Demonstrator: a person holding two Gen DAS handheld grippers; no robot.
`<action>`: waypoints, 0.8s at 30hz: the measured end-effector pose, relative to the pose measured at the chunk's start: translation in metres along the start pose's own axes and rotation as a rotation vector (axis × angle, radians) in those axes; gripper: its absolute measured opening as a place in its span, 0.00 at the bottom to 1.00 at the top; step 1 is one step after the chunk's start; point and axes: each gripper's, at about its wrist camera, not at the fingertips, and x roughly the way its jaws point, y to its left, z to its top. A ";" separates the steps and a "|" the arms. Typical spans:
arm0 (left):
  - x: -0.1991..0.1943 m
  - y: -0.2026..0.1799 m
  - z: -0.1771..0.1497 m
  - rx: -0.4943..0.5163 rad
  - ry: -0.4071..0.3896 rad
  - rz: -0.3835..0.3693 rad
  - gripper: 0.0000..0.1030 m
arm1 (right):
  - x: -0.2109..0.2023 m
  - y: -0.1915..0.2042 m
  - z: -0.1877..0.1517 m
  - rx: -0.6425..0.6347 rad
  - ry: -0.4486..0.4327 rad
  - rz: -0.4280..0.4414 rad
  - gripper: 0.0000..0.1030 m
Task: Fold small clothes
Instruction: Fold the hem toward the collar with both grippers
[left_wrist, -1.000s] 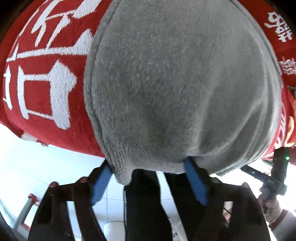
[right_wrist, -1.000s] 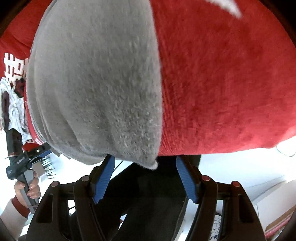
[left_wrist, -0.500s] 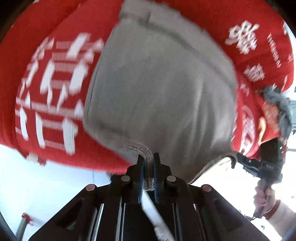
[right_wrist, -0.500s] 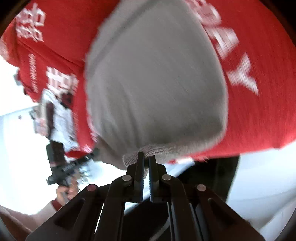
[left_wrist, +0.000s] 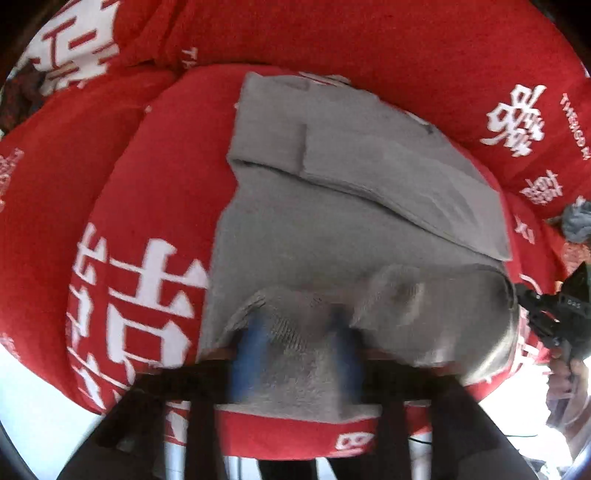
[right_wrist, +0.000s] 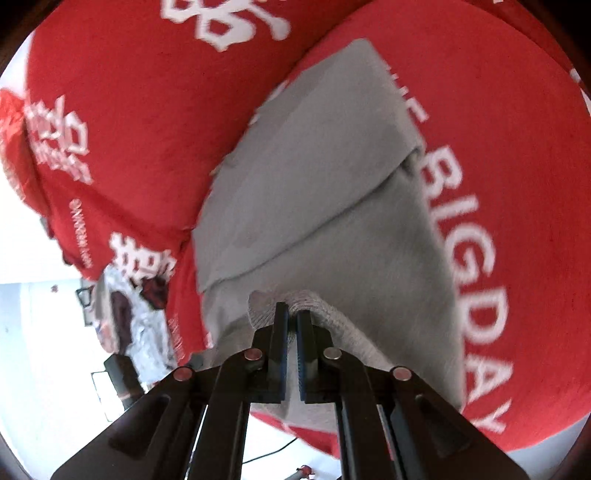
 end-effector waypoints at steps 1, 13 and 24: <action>-0.002 -0.003 0.000 0.013 -0.025 0.041 0.77 | 0.004 -0.002 0.004 0.002 0.011 -0.025 0.04; 0.041 -0.043 0.023 0.251 0.079 0.075 0.77 | -0.008 0.012 0.005 -0.181 0.043 -0.260 0.57; 0.072 -0.048 0.035 0.251 0.189 0.112 0.77 | 0.033 0.039 0.019 -0.476 0.125 -0.372 0.57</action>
